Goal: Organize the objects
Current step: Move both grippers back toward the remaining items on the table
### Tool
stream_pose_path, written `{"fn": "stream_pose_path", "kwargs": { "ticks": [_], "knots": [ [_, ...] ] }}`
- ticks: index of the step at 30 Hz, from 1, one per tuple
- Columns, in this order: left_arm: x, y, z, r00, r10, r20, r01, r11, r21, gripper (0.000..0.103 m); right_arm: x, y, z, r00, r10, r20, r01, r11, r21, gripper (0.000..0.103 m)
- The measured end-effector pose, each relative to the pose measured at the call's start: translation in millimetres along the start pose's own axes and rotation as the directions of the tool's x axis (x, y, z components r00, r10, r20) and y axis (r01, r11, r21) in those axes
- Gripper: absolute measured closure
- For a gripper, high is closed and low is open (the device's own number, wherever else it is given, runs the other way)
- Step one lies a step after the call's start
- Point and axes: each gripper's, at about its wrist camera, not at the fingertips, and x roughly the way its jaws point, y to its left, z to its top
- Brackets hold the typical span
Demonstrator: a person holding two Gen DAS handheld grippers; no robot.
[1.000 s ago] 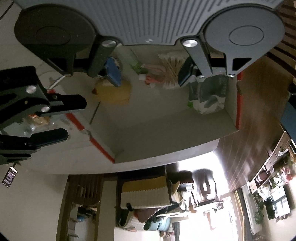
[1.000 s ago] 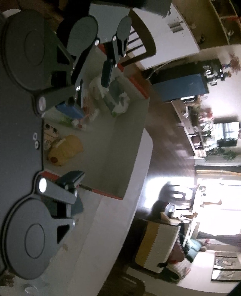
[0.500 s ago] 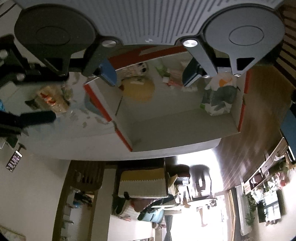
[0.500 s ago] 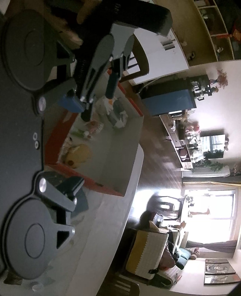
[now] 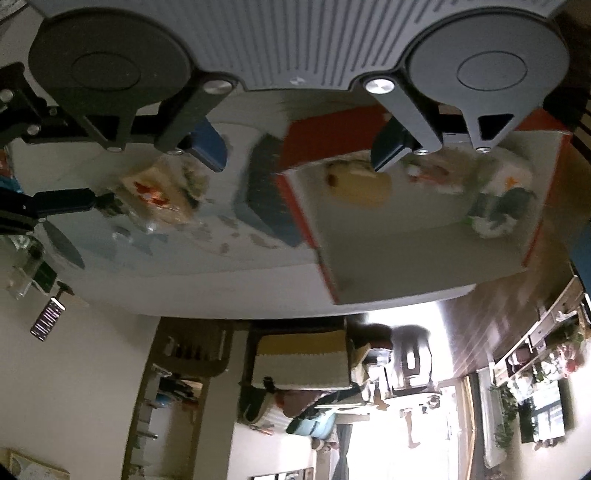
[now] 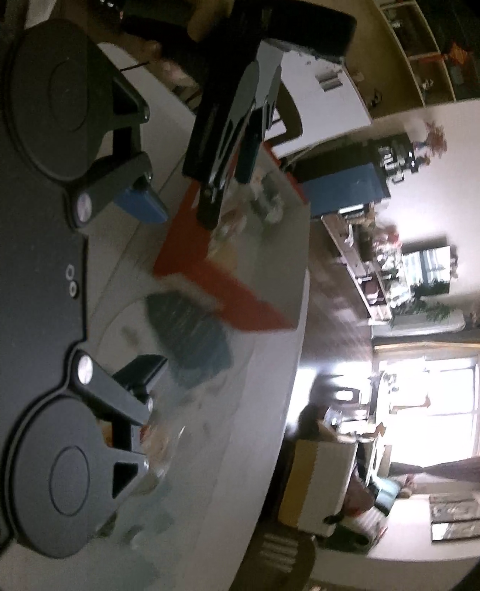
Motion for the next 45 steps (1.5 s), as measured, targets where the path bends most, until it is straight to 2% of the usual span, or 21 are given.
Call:
{"fn": "stream_pose_path", "kwargs": {
  "ticks": [5,8,14,20,25,32,37,45],
  "knots": [
    [14,-34,-4,1.0,-0.009,-0.013,0.01,1.0,0.007,0.011,-12,-34,-22,0.999,-0.042,-0.025,0.042,0.999,0.017,0.024],
    [23,-51,-4,1.0,-0.018,-0.015,0.018,1.0,0.0,0.0,-19,-59,-35,0.996,-0.076,-0.036,0.077,0.996,0.039,0.024],
    [48,-87,-5,1.0,-0.012,-0.017,0.013,1.0,0.023,0.0,-28,-108,-55,0.989,-0.13,-0.065,0.135,0.988,0.079,0.024],
    [83,-113,-4,0.999,0.02,-0.044,-0.017,0.998,0.062,0.0,-19,-154,-68,0.976,-0.186,-0.11,0.194,0.979,0.061,0.024],
    [113,-122,-3,0.996,0.048,-0.078,-0.042,0.996,0.081,0.0,-4,-190,-77,0.965,-0.212,-0.154,0.223,0.973,0.056,0.024],
    [147,-126,-3,0.988,0.095,-0.123,-0.083,0.992,0.1,0.0,23,-218,-81,0.953,-0.225,-0.203,0.234,0.972,0.024,0.024],
    [168,-125,-3,0.979,0.132,-0.156,-0.115,0.987,0.11,0.0,39,-228,-79,0.951,-0.221,-0.218,0.224,0.975,-0.009,0.025],
    [190,-122,-1,0.971,0.148,-0.187,-0.128,0.985,0.115,0.0,65,-237,-73,0.95,-0.202,-0.238,0.195,0.979,-0.053,0.025]
  ]
}}
